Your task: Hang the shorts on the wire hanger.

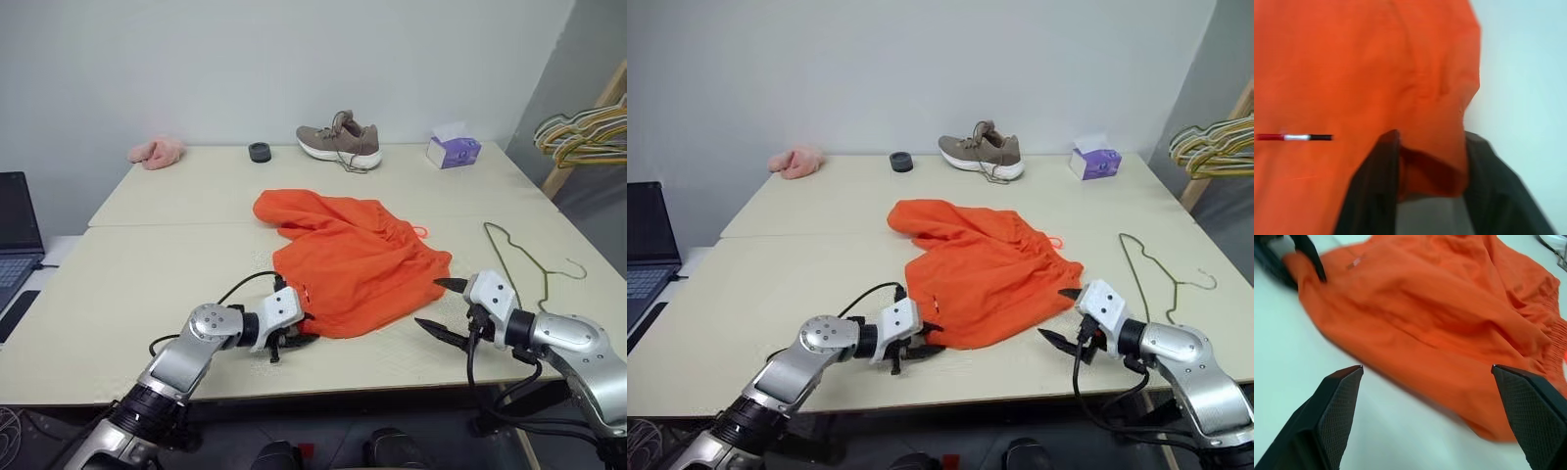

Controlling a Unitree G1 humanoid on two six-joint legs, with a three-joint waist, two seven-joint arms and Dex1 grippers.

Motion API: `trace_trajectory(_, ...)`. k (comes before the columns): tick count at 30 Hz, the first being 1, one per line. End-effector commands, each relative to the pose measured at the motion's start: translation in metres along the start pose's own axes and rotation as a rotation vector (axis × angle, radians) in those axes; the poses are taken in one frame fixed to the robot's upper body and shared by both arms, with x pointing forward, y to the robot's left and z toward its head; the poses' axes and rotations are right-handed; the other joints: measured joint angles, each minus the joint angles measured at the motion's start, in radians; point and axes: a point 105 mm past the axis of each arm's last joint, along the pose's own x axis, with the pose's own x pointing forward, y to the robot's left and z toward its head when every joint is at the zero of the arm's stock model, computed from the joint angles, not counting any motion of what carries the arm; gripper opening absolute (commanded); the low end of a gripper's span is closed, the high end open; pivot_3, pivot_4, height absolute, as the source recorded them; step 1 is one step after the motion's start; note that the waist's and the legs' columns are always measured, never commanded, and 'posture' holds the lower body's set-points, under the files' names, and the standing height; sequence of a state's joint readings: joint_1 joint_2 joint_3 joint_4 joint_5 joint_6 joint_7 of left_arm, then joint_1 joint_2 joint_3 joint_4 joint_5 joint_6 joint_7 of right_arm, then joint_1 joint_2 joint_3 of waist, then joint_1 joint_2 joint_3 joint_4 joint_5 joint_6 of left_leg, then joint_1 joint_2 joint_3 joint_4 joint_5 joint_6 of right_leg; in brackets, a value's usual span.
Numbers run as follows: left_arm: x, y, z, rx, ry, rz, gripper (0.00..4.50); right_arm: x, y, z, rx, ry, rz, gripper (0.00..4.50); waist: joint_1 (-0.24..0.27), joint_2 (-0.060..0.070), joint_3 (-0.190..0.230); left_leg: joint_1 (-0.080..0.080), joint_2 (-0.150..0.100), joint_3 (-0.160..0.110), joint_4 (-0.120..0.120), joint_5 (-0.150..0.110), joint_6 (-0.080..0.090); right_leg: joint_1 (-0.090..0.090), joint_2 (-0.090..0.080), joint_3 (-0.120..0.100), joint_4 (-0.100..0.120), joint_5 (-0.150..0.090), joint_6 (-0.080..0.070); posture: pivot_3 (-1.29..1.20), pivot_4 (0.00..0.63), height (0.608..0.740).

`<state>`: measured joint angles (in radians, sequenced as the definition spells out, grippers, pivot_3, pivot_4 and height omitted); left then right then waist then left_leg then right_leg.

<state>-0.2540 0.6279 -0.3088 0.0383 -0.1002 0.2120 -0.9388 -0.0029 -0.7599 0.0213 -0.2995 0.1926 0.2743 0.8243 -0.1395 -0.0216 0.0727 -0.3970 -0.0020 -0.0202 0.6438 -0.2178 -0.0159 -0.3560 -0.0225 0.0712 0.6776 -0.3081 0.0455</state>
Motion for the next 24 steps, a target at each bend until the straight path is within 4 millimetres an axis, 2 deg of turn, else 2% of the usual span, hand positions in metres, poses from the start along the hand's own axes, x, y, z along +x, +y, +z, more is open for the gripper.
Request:
trace_trajectory(1, -0.018, 0.033, 0.016, 0.048, -0.061, 0.144, 0.48, 0.002, -0.024, -0.002, -0.246, 0.058, -0.046, 4.5, -0.006, 0.0, 0.001, 0.0, 0.0, 0.001, 0.0, 0.0, 0.0, 0.0, 0.0, 0.0, 0.0, 0.0, 0.001, -0.19, 0.036, 0.74)
trace_trajectory(3, -0.025, 0.041, 0.019, 0.057, -0.077, 0.183, 0.01, 0.008, -0.033, -0.006, -0.326, 0.076, -0.048, 4.5, -0.009, 0.0, 0.001, 0.0, 0.0, 0.003, -0.001, 0.0, 0.0, -0.001, 0.0, 0.0, 0.0, 0.004, 0.007, -0.18, 0.034, 0.74)
trace_trajectory(6, -0.038, 0.052, 0.025, 0.043, -0.115, 0.246, 0.01, 0.023, -0.045, -0.007, -0.421, 0.085, -0.056, 4.5, -0.013, 0.0, 0.001, -0.001, 0.0, 0.003, -0.002, 0.0, 0.0, -0.002, 0.0, 0.0, 0.0, 0.004, 0.007, -0.17, 0.029, 0.74)
trace_trajectory(10, -0.052, 0.062, 0.03, 0.035, -0.15, 0.302, 0.01, 0.042, -0.05, -0.011, -0.522, 0.098, -0.02, 4.5, -0.012, 0.0, 0.001, -0.001, 0.0, 0.002, -0.002, 0.0, 0.0, -0.002, 0.001, -0.001, 0.0, 0.004, 0.008, -0.15, 0.023, 0.74)
trace_trajectory(17, -0.071, 0.067, 0.032, 0.032, -0.171, 0.345, 0.01, 0.077, -0.064, -0.013, -0.687, 0.125, 0.005, 4.5, -0.017, 0.0, 0.001, 0.0, -0.001, 0.002, -0.001, 0.0, 0.0, -0.001, 0.0, 0.0, 0.001, 0.005, 0.008, -0.13, 0.015, 0.74)
trace_trajectory(20, -0.074, 0.067, 0.029, 0.036, -0.157, 0.353, 0.0, 0.083, -0.068, -0.008, -0.705, 0.104, 0.008, 3.87, -0.02, 0.0, 0.001, 0.001, -0.001, 0.001, 0.0, 0.0, 0.0, 0.0, 0.0, -0.001, 0.001, 0.008, 0.005, -0.12, 0.012, 0.74)
trace_trajectory(24, -0.081, 0.07, 0.027, 0.046, -0.139, 0.366, 0.0, 0.088, -0.075, -0.001, -0.753, 0.097, 0.023, 2.54, -0.022, 0.0, 0.001, 0.0, -0.001, 0.0, 0.0, 0.0, 0.0, 0.0, 0.0, -0.001, 0.001, 0.008, 0.004, -0.12, 0.009, 0.74)
